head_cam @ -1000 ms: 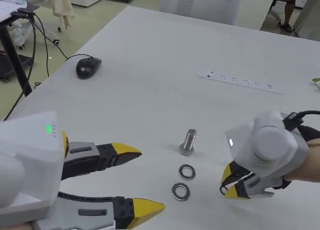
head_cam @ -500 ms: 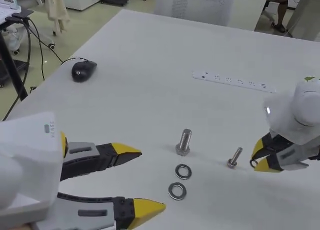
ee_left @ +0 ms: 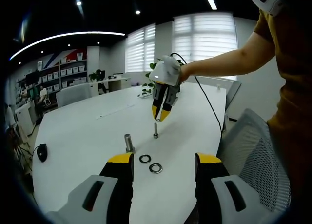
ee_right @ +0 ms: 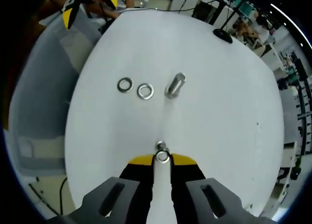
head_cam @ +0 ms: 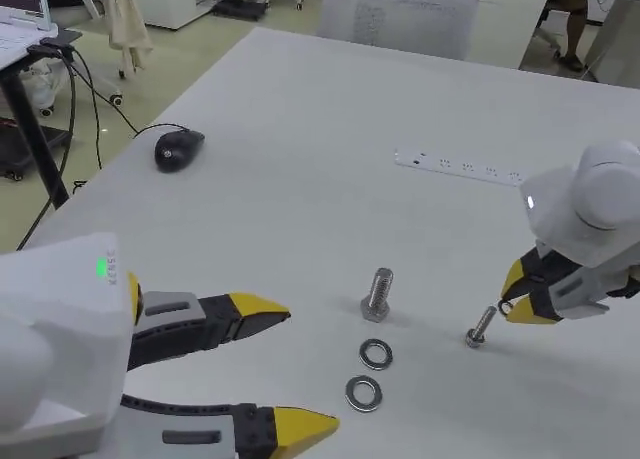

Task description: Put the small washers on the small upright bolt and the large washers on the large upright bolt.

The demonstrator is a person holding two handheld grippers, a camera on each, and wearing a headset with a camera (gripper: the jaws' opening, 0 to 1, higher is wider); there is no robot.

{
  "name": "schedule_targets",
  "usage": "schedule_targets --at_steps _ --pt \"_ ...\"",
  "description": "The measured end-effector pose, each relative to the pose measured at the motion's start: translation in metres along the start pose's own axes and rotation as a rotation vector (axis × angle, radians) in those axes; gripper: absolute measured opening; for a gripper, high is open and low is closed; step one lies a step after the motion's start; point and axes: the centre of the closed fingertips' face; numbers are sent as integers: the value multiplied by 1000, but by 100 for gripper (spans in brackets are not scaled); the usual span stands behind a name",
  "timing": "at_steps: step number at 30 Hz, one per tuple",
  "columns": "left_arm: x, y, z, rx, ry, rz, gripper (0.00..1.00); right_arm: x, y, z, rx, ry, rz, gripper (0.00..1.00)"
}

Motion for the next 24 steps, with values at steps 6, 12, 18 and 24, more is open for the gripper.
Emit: schedule_targets --at_steps 6,12,18,24 --pt "-1 2 2 -7 2 0 49 0 -4 -2 -10 8 1 12" --pt "0 1 1 -3 7 -1 49 -1 -6 -5 -14 20 1 12" --pt "2 2 3 -9 11 0 49 2 -9 -4 -21 22 8 12" --pt "3 2 4 -11 17 0 49 4 -13 -6 -32 23 11 12"
Point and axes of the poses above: the centre of the closed fingertips' face, and the gripper's own axes: y roughly backward along the fingers, z roughly to its left, x roughly out of its underside, and after that the axes turned 11 degrees about y, right-handed
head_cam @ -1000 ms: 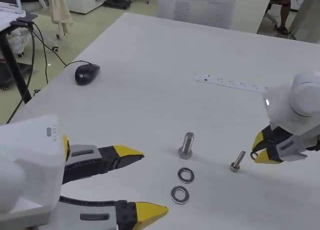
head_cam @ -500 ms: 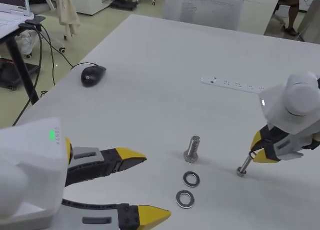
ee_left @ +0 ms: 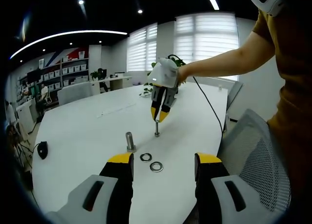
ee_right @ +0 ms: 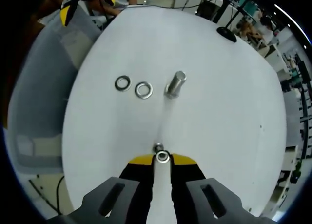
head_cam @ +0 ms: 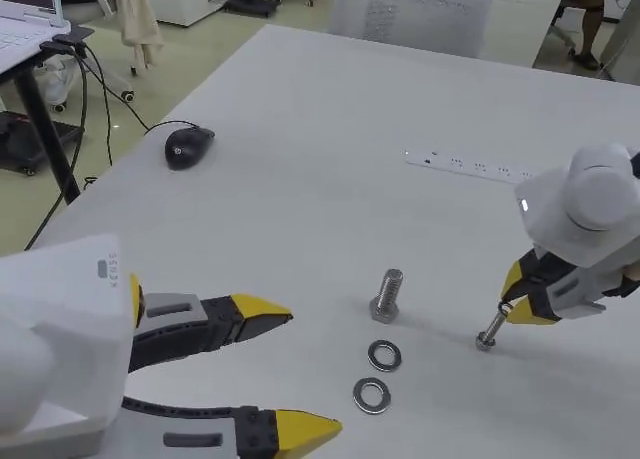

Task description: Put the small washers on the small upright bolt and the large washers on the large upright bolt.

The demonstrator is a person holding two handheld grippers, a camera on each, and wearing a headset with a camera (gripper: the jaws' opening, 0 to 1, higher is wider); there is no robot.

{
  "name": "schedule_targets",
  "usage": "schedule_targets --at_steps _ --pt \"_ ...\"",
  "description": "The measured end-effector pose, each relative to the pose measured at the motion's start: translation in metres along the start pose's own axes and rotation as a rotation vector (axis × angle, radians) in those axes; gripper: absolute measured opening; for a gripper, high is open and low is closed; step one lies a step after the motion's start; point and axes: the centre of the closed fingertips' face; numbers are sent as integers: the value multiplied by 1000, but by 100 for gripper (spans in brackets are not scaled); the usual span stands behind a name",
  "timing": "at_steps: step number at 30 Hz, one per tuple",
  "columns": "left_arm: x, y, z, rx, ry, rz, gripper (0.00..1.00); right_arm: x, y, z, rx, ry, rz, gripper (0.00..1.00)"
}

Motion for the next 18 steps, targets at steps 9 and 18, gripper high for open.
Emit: schedule_targets --at_steps 9,18 --pt "-1 1 0 0 7 -5 49 2 -6 0 -10 1 10 12" --pt "1 0 1 -2 10 -2 49 2 -17 4 -36 -3 16 12"
Point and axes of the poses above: the centre of the closed fingertips' face, and the gripper's own axes: y roughly backward along the fingers, z roughly to its left, x roughly out of its underside, and after that the axes turned 11 degrees about y, right-handed
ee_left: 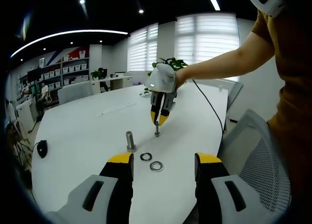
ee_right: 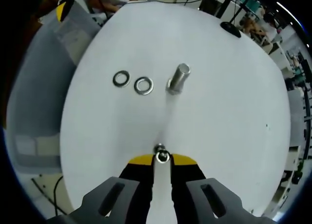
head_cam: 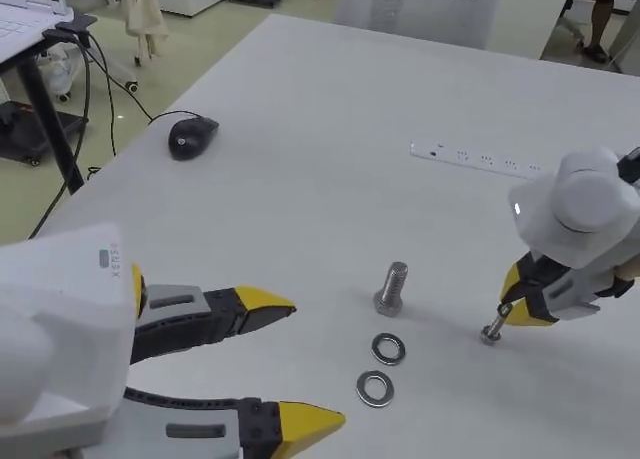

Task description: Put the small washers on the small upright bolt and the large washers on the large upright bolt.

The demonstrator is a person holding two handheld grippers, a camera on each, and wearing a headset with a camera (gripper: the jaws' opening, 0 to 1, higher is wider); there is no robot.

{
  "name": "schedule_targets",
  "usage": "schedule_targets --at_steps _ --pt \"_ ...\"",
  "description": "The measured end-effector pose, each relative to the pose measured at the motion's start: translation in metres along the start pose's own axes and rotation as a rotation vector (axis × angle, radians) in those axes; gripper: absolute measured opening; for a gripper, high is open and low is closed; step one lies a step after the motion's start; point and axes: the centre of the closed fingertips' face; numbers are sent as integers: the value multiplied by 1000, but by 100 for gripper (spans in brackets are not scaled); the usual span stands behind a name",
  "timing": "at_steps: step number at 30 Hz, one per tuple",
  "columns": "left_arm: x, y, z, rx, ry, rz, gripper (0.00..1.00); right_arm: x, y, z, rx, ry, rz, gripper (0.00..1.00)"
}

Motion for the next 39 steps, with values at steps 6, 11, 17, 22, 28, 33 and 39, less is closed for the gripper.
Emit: schedule_targets --at_steps 6,11,17,22,28,33,39 --pt "1 0 1 -1 8 2 49 1 -8 3 -15 -4 -1 13" --pt "2 -1 2 -4 11 5 49 3 -13 3 -23 -10 -3 13" --pt "3 -2 3 -5 16 8 49 4 -17 4 -31 -8 -6 13" --pt "4 -4 4 -6 22 10 49 5 -22 4 -40 -9 -6 13" --pt "6 -4 5 -10 28 14 49 8 -28 3 -42 -8 -6 13" --pt "6 -4 5 -12 32 14 49 9 -29 3 -38 -12 -14 13" --pt "5 -4 4 -11 33 12 49 9 -27 4 -32 -15 -23 14"
Point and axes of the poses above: the centre of the closed fingertips' face, and the gripper's own axes: y roughly backward along the fingers, z roughly to its left, x roughly out of its underside, and after that the axes turned 11 degrees about y, right-handed
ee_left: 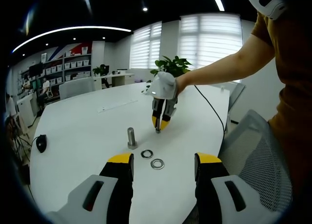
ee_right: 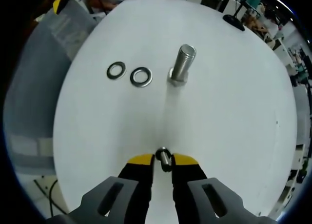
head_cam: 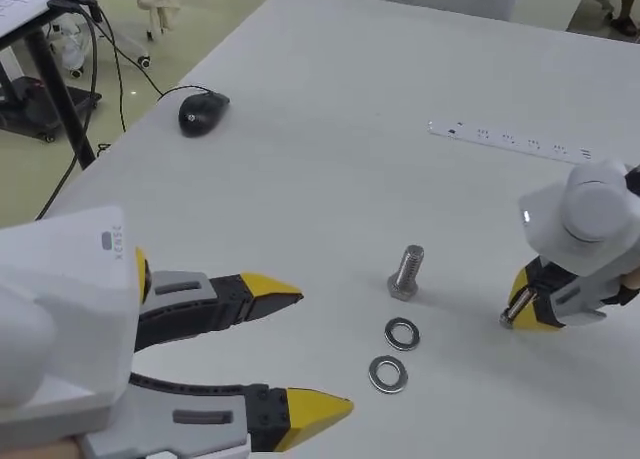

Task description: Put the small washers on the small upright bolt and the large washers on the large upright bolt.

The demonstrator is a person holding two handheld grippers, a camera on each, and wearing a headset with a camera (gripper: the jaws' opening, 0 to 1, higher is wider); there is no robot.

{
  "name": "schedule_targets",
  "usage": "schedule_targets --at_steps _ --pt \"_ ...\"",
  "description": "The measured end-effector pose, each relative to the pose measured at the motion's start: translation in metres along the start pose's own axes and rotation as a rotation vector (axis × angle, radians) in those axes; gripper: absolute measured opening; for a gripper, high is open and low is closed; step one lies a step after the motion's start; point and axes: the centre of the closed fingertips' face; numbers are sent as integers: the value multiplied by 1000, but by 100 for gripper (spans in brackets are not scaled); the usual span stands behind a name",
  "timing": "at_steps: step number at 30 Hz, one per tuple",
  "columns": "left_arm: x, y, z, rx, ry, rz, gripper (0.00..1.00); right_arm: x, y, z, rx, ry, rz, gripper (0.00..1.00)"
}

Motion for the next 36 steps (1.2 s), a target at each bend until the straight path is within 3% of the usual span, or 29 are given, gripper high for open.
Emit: schedule_targets --at_steps 12,23,36 --pt "1 4 -2 -1 -16 5 49 6 16 5 42 -27 1 15" --pt "-4 3 -9 11 -37 -15 49 7 27 26 71 -52 3 15" --pt "-8 9 -15 25 -66 -27 49 -20 29 42 91 -59 -37 15"
Point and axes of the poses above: the centre of the closed fingertips' face, and the gripper's own axes: y roughly backward along the fingers, z roughly to its left, x roughly out of its underside, and after that the axes turned 11 degrees about y, right-handed
